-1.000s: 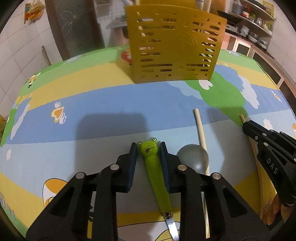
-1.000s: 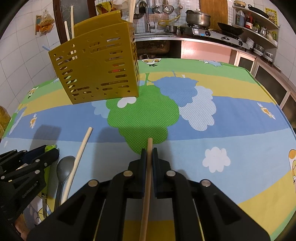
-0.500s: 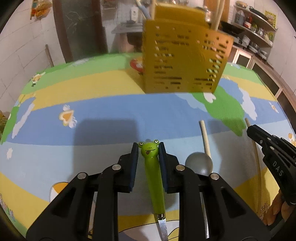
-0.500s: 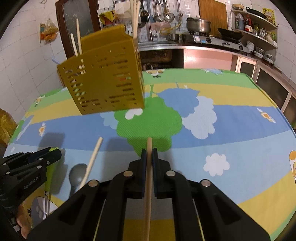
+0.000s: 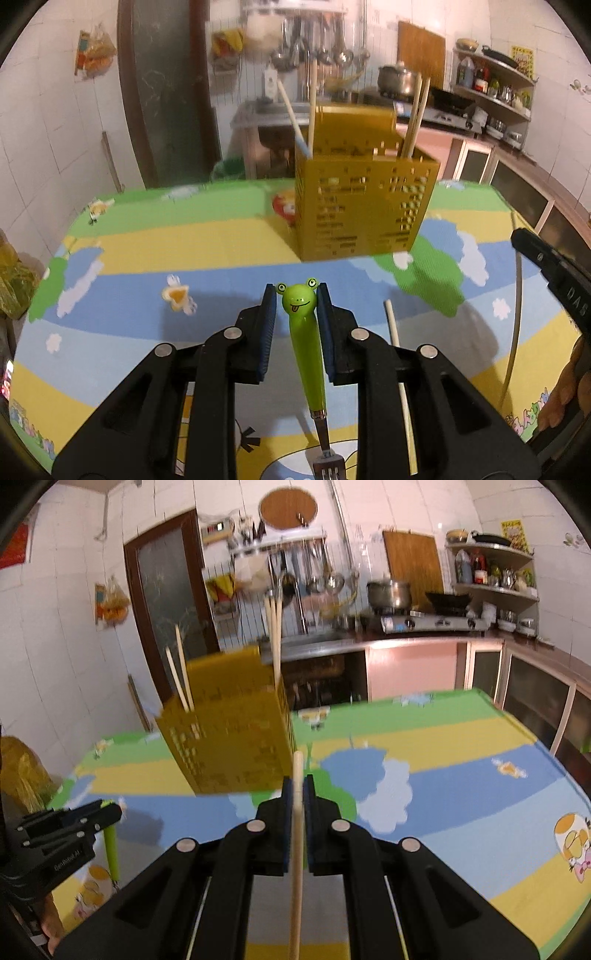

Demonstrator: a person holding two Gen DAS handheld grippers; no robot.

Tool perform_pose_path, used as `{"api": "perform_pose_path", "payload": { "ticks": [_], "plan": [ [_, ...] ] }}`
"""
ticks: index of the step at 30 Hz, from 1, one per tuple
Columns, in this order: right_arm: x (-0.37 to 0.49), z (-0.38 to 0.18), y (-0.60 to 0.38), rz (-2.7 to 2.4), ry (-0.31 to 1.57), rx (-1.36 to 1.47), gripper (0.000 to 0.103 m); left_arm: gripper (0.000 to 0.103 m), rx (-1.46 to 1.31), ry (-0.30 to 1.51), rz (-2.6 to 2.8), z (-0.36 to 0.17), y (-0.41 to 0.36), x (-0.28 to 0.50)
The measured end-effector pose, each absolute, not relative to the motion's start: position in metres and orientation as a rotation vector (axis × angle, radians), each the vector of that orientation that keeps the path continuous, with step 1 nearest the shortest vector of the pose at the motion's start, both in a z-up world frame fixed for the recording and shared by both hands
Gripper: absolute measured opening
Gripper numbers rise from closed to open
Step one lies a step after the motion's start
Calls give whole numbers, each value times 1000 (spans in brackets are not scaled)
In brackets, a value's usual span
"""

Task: Organize utensils
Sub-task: 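Lift the fork and chopstick and carry them over the yellow holder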

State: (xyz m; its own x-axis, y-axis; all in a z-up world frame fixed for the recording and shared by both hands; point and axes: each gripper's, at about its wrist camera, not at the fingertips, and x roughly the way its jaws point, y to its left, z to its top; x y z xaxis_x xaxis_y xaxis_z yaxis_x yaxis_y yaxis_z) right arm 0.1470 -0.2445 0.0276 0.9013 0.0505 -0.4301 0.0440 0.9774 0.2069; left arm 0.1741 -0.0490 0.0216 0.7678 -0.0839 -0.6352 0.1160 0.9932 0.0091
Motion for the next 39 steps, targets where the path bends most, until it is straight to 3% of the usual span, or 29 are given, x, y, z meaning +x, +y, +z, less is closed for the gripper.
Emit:
{"api": "perform_pose_path", "payload": {
  "ticks": [8,23,39],
  "plan": [
    [136,57,-240,5,309,187,6,21,12,568,-104,43,-40,156],
    [113,67,-228,33,229,139,6,21,4,457,-109,68,-31,122],
    [127,130,-231,40,96,122,6,21,-15,347,-119,133,-28,144]
  ]
}}
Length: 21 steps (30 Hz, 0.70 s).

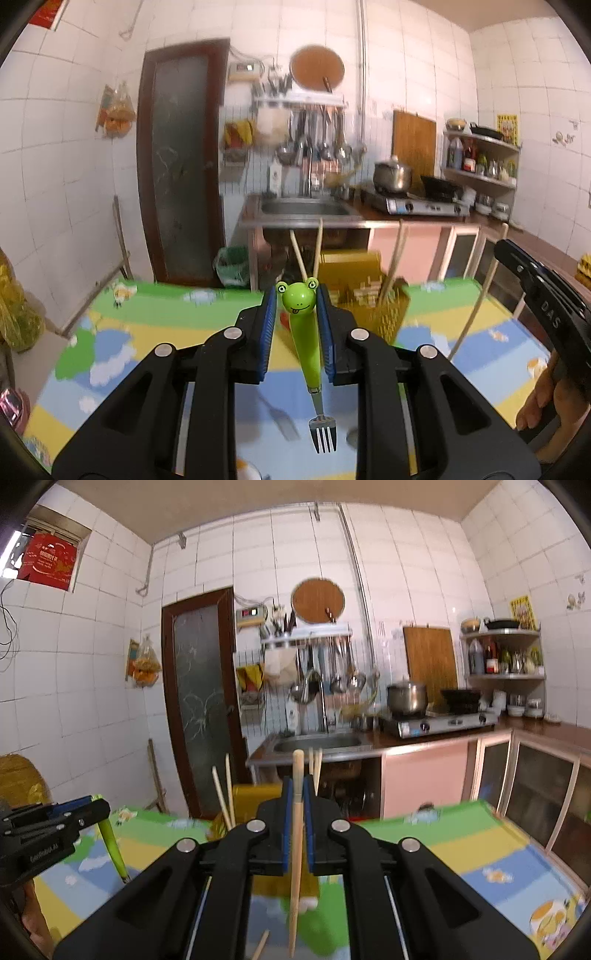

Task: Organize utensils
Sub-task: 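Lift the fork and chopstick and carry them over the yellow holder, then lower the fork and chopstick into the holder and open both tools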

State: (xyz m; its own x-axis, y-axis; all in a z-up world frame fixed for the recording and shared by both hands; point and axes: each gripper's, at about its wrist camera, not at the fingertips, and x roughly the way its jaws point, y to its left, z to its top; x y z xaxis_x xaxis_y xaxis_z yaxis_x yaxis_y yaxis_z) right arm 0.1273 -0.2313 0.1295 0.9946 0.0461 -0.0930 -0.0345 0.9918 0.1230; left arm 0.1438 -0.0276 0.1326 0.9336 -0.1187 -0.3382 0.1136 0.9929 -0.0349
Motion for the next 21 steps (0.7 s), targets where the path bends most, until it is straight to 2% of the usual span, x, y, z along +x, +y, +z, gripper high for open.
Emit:
{"api": "perform_pose_path", "payload": {
  "ticks": [12,17,21],
  "plan": [
    [195,201,-229,12,-43,90,6,21,-41,206,-123,209,-50,220],
    [231,195,-222,10,-49,71,6,21,-8,221,-132,190,-69,265],
    [258,163,-219,32,32,49,6,21,-4,271,-152,157,-75,287]
  ]
}}
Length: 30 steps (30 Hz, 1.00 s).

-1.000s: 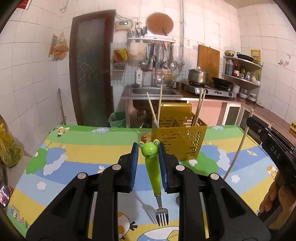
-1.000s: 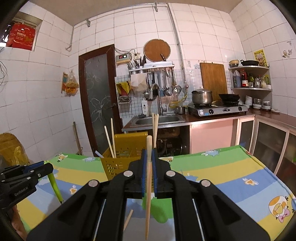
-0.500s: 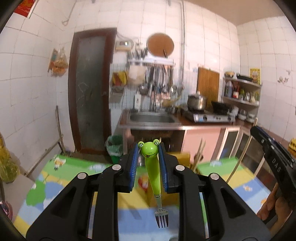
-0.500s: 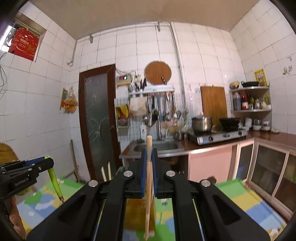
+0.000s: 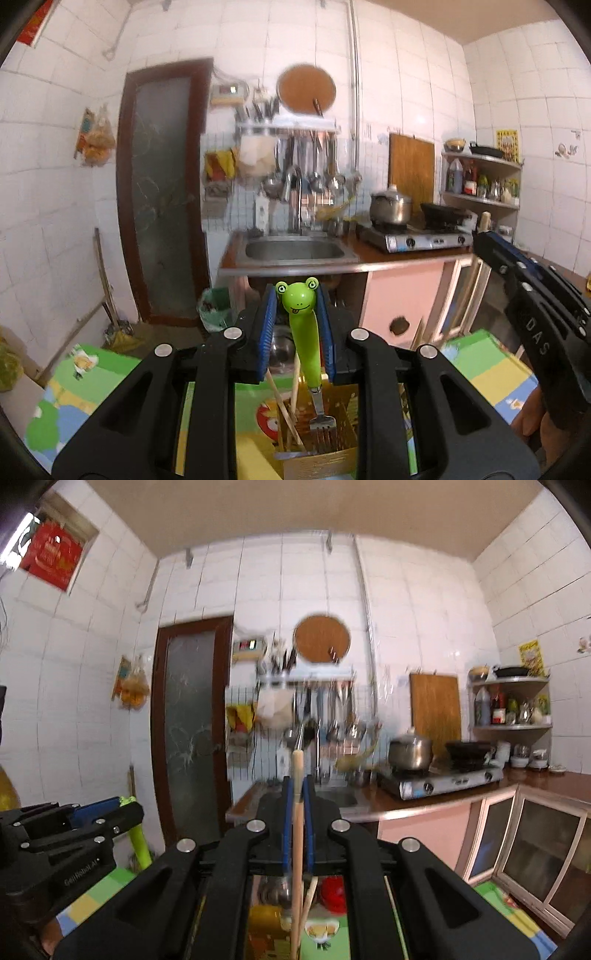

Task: Organize utensils
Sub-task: 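Lower the fork and chopstick into the holder and open both tools, then move the left tool to the grey spoon while the right grasps another chopstick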

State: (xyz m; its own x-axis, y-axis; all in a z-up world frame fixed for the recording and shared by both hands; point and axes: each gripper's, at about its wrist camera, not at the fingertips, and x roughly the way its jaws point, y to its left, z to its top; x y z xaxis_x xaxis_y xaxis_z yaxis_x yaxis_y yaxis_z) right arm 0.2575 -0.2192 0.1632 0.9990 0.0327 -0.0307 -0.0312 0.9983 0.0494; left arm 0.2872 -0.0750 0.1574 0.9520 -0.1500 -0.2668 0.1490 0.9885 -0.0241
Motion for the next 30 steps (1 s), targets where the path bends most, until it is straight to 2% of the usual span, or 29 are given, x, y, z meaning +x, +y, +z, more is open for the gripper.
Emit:
{"api": "perform_pose_path", "payload": {
  "ticks": [5,9,10,11,12,13,14,15,17,20,26,30],
  "plan": [
    [270,122,-218,58,156,25,6,21,-18,382,-151,113,-71,312],
    [278,111,-220,57,254,1,7,23,-33,422,-141,104,-60,313],
    [279,111,-223,52,277,3,7,26,-36,416,-136,107,-58,312],
    [280,113,-227,48,308,13,8,41,-37,407,-129,110,-55,307],
    [279,114,-231,46,321,24,20,51,-40,398,-119,116,-49,300],
    [277,115,-235,44,330,38,56,66,-43,389,-114,120,-46,293],
    [270,119,-240,41,320,58,71,72,-42,374,-108,125,-41,284],
    [265,121,-242,32,307,65,75,73,-37,367,-105,127,-39,278],
    [256,126,-245,8,307,57,75,87,-18,370,-90,132,-31,261],
    [236,129,-249,-13,309,47,80,97,-7,372,-63,131,-17,237],
    [205,113,-243,-43,361,13,84,98,-19,426,-48,114,7,204],
    [188,88,-234,-36,424,17,84,98,-31,514,-26,79,21,191]
  ]
}}
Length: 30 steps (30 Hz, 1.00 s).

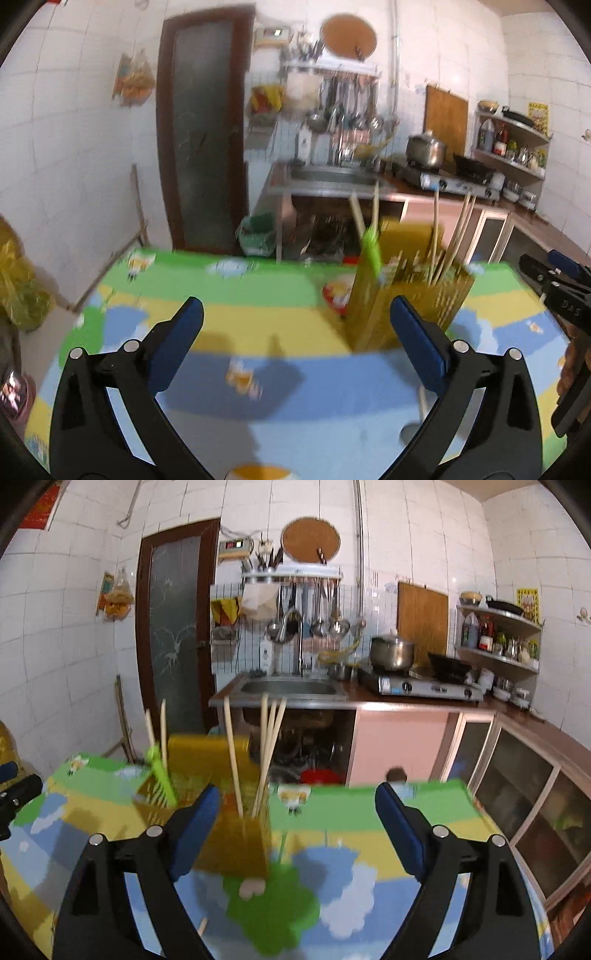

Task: Organize utensils
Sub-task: 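Move the left tool to the grey spoon while the right grasps another chopstick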

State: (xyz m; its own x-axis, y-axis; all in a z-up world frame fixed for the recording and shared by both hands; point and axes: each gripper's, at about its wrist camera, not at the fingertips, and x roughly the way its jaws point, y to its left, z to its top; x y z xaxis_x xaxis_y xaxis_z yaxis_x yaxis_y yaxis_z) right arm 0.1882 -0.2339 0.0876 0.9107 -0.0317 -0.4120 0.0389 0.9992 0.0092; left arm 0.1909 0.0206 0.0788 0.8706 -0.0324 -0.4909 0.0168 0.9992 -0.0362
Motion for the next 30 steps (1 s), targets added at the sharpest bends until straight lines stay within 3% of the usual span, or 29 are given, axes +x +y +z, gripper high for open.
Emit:
{"api": "perform_pose_path", "payload": {
  "ticks": [8,18,23,25,27,30],
  "plan": [
    [175,28,-205,-34,572,-4,84,98,-58,697,-10,1,30,182],
    [188,-30,-178,-51,745,3,83,98,-17,778,15,-42,28,191],
    [206,-45,-157,-27,845,25,64,98,-6,805,27,-49,30,194],
    [212,-53,-150,-17,887,40,43,98,-5,805,27,-48,30,194],
    [213,-56,-145,-26,887,37,36,98,-4,801,25,-46,29,194],
    [214,-56,-140,1,892,48,11,98,6,799,21,-45,26,193]
  ]
}}
